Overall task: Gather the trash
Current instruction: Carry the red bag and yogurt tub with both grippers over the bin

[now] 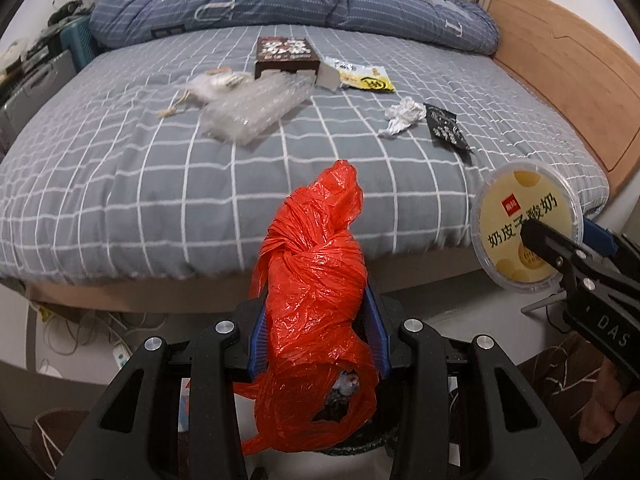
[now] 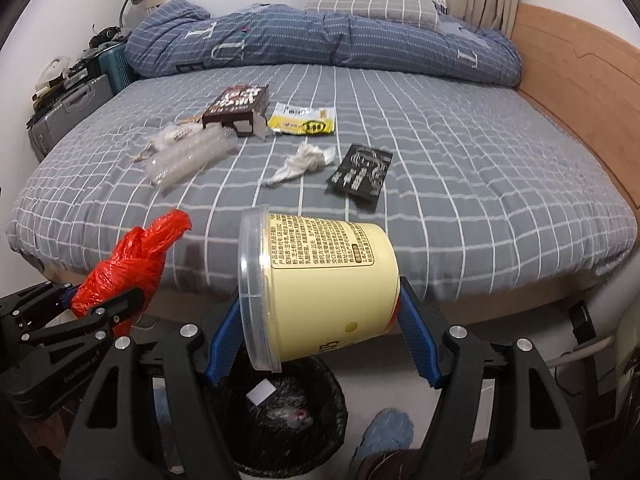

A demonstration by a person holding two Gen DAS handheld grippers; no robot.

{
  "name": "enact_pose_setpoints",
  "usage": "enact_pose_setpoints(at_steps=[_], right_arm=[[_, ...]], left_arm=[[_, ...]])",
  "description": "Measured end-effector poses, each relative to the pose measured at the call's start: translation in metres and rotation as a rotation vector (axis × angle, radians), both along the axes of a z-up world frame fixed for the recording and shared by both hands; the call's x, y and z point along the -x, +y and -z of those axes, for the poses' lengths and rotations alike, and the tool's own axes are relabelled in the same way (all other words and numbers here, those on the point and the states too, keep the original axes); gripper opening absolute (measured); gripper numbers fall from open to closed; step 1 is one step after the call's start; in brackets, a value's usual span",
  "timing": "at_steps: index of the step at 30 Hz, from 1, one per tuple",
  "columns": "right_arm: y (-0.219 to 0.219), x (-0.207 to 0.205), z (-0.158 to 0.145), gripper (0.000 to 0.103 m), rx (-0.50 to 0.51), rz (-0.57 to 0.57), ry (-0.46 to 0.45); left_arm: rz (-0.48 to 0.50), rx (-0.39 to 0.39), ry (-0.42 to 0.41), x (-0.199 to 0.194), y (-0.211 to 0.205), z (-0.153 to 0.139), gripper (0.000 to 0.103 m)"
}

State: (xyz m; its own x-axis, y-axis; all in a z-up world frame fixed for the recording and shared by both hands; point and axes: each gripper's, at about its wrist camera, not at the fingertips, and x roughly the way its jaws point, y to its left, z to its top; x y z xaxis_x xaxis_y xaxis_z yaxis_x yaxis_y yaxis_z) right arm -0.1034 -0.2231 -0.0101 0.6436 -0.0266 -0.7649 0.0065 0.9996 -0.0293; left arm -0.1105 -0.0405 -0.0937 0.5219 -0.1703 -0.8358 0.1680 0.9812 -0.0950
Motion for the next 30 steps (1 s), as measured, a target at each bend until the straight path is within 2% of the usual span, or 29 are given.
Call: enact_pose_setpoints(at_steps=[6, 14, 19, 23, 30], right_arm=[[0.006, 0.015, 0.015, 0.067, -0.010, -0.004, 0.049], [0.006, 0.004, 0.080, 0.067, -0.010, -0.008, 0.202], [0.009, -0.008, 0.101, 0.067, 0.013, -0.040, 0.217], [0.006, -0.014, 0.123, 0.067, 0.009, -0.041, 0.273], [0.020, -0.021, 0.142, 0.068, -0.004, -0.082, 0.328]], left_arm=[[-0.028, 0.021, 0.038, 0.016, 0.011, 0.014, 0.040], [-0.046, 0.020, 0.121, 0.011, 0.018, 0.063, 0.040], [-0.044, 0.017, 0.152, 0.003, 0.016, 0.085, 0.040], [-0.028, -0.009, 0.160, -0.001, 0.015, 0.098, 0.040], [-0.033, -0.023, 0.211, 0.007, 0.030, 0.116, 0.039]])
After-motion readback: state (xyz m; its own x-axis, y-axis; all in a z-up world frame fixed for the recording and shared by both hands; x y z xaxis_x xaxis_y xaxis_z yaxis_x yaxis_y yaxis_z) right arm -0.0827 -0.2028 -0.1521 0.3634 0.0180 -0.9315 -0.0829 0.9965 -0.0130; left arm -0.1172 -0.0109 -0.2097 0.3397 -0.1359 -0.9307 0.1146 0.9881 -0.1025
